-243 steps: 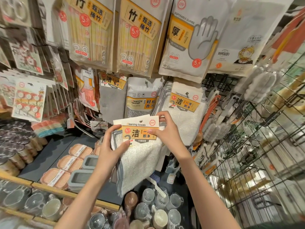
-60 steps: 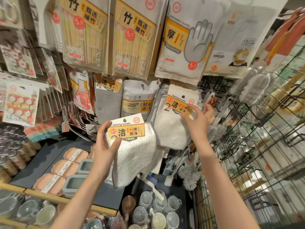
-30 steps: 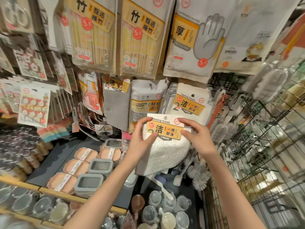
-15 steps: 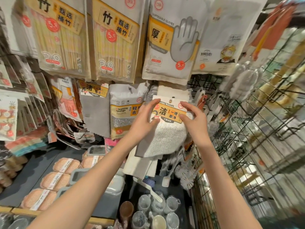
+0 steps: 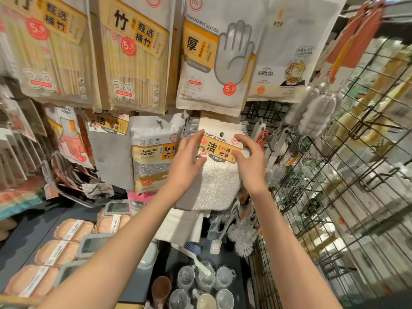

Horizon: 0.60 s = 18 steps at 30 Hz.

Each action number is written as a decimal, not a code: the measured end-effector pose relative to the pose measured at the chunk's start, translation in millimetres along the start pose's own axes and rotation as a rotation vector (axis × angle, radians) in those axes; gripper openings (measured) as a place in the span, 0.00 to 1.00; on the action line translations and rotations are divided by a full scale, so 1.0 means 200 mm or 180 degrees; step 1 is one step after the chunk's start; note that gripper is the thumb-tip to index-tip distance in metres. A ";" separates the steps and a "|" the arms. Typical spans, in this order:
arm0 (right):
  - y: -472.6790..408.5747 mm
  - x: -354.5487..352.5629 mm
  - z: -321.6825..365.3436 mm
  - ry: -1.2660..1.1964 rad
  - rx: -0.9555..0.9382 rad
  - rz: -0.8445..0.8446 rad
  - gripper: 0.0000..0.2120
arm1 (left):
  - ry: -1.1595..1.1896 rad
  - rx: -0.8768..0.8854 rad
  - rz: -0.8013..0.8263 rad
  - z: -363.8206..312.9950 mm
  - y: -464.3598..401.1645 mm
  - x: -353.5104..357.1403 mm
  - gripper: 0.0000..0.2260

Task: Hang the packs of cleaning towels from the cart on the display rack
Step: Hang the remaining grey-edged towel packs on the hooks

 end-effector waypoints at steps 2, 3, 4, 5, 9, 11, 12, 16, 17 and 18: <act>0.00 0.01 -0.02 0.0018 -0.0001 -0.0032 0.18 | -0.0406 0.0080 -0.0037 -0.01 0.00 0.00 0.30; 0.00 0.02 -0.02 0.0063 -0.0020 -0.0053 0.18 | -0.0589 0.0120 -0.0049 -0.02 0.00 -0.01 0.30; 0.00 0.02 -0.03 0.0158 -0.0052 -0.0072 0.19 | -0.0741 0.0149 -0.0057 -0.03 0.01 -0.01 0.29; 0.00 0.04 -0.04 0.0288 -0.0096 -0.0090 0.19 | -0.0863 0.0163 -0.0062 -0.03 0.01 -0.01 0.29; 0.00 0.06 -0.06 0.0490 -0.0213 -0.0228 0.21 | -0.1175 0.0193 -0.0164 -0.03 0.03 -0.02 0.29; 0.00 0.06 -0.06 0.0576 -0.0350 -0.0324 0.22 | -0.1299 0.0266 -0.0210 -0.04 0.02 -0.04 0.29; 0.00 0.05 -0.05 0.0680 -0.0434 -0.0368 0.22 | -0.1363 0.0330 -0.0198 -0.04 0.01 -0.04 0.29; 0.03 0.08 -0.07 0.1200 -0.0677 -0.0314 0.31 | -0.1394 0.0586 0.0105 -0.02 -0.02 0.00 0.33; 0.03 0.09 -0.08 0.1303 -0.0710 -0.0270 0.33 | -0.1255 0.0557 0.0171 0.00 -0.03 0.01 0.34; 0.03 0.09 -0.09 0.1387 -0.0738 -0.0235 0.34 | -0.1058 0.0498 0.0207 0.02 -0.03 0.02 0.34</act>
Point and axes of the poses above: each hand's wrist, its own y-axis away from the middle knuckle, its own x-axis out of the palm, z = x × y, the point moved 8 cm from there along -y, towards the middle knuckle, and after that the axes turned 13 degrees about x, right-handed, at the moved point
